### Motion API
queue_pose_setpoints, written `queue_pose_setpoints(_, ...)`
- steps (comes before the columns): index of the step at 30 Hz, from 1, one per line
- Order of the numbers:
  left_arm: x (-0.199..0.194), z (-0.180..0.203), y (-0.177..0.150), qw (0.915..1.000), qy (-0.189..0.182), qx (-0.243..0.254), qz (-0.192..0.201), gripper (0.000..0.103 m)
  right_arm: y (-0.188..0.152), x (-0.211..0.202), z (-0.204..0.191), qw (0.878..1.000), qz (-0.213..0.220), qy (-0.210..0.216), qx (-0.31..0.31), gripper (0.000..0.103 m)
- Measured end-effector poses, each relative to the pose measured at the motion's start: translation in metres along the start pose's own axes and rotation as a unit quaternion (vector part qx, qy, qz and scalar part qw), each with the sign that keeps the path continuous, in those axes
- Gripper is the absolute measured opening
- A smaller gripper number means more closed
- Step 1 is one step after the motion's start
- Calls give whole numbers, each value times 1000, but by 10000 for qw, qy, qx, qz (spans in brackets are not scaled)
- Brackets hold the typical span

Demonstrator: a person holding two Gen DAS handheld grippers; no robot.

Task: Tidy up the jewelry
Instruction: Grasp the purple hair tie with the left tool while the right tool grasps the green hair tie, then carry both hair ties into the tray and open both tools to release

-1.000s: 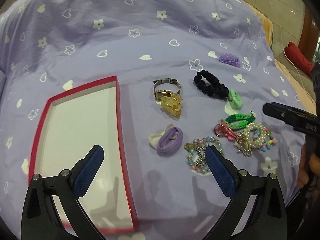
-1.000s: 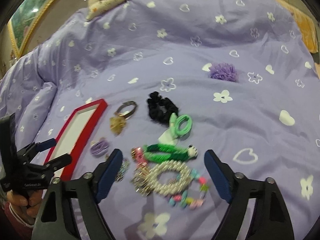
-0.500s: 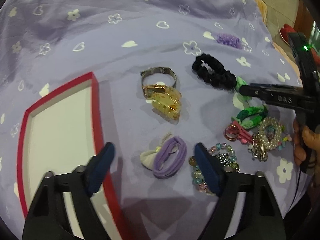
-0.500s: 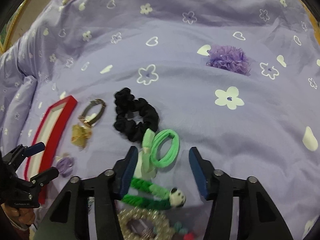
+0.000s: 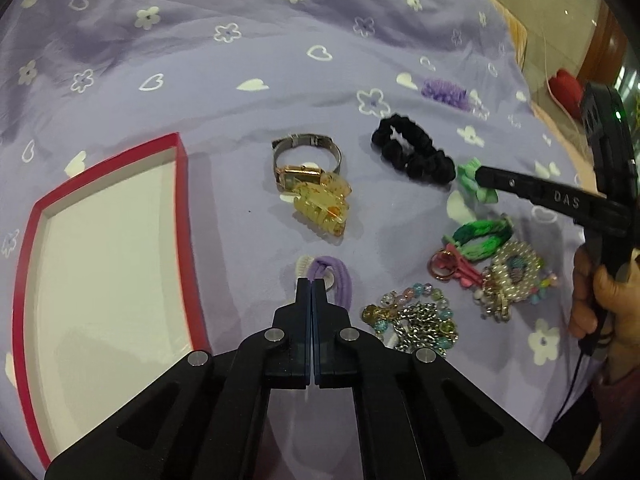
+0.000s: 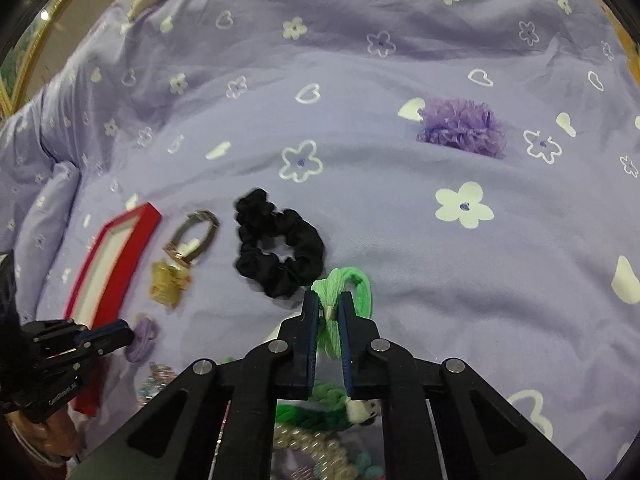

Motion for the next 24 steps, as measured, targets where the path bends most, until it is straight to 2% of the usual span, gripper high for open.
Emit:
queue_pose_setpoints(7,-20,-5,-7,9996,-52,-212,197,0,-9,-22,-22,9993,78,351,-36,9)
queue_pose_setpoints(10,-16,-4,-6,9997,-112,-202,103,1,-13,-30,-34,9988,103,458,-139,9)
queue_pose_setpoints(12,-7,-2,-3,9997,-107,-199,-56,15,-18,-36,-39,9986,130,477,-173,9)
queue_pose_setpoints(13,-5,0,-2,9998,-91,-179,-68,29,-20,-38,-40,9985,142,487,-184,9)
queue_pose_setpoints(14,-2,2,-1,9999,-48,-136,-95,47,-22,-41,-42,9984,156,503,-198,9)
queue_pose_setpoints(15,3,4,1,9999,7,-79,-151,53,-24,-43,-42,9983,163,518,-206,9)
queue_pose_setpoints(16,6,5,3,9998,51,-32,-165,55,-25,-46,-42,9981,156,552,-204,9)
queue_pose_setpoints(19,19,11,5,9995,81,133,-281,55,-28,-46,-38,9983,127,544,-178,9)
queue_pose_setpoints(21,25,15,6,9992,87,238,-319,39,-30,-44,-36,9984,103,540,-137,9)
queue_pose_setpoints(22,28,16,6,9990,75,272,-360,17,-31,-44,-34,9984,86,554,-108,9)
queue_pose_setpoints(23,30,16,6,9988,45,277,-398,11,-31,-42,-33,9984,62,553,-84,9)
queue_pose_setpoints(24,30,16,5,9990,43,261,-374,11,-33,-42,-32,9984,59,552,-78,9)
Point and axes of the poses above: each gripper's, at about its wrist camera, not at the fingertips, and x roughly the way its jaws point, z to its right, y to its top, the point moved 2 cm from there along x, roughly the way its jaws point, and after that the axes turned 13 degrees about x, right-handed, at the moved point
